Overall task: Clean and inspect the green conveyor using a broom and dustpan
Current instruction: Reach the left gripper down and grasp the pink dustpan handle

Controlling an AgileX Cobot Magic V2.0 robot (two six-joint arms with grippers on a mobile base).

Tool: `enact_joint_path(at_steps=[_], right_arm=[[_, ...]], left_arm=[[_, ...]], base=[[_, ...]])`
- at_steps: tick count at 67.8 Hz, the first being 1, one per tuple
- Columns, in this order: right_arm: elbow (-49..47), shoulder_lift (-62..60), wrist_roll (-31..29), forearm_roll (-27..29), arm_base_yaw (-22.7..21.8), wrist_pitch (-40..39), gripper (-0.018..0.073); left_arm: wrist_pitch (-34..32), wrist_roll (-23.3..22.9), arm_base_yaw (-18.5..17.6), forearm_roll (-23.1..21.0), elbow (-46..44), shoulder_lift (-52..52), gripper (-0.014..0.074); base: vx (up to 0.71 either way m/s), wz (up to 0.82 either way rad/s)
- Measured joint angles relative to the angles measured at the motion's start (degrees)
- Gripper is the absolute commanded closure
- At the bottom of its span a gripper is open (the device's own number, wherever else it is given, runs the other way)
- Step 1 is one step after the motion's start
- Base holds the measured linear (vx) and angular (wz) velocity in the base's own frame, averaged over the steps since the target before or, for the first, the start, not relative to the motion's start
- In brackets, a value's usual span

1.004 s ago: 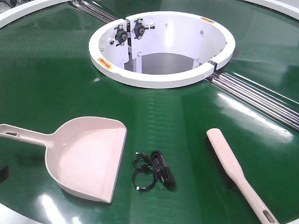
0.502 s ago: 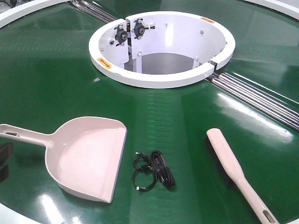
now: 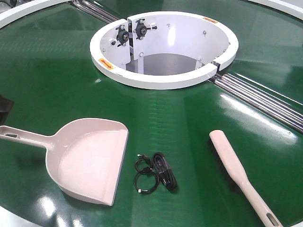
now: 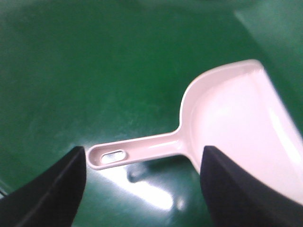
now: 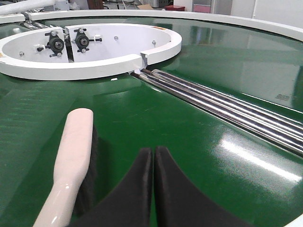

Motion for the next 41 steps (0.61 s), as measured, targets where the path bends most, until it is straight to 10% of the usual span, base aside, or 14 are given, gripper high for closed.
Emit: enact_joint_path(at_steps=[16,41], right_arm=[[0.0,0.0,0.0,0.0,0.0,0.0,0.0568],[0.0,0.0,0.0,0.0,0.0,0.1,0.0568]], left_arm=[[14.8,18.4,0.0,-0.1,-15.2,14.6,0.0129],[14.6,41.5,-0.8,-2.0,-16.0,23.4,0.0129]], base=[[0.00,0.00],[0.00,0.00]])
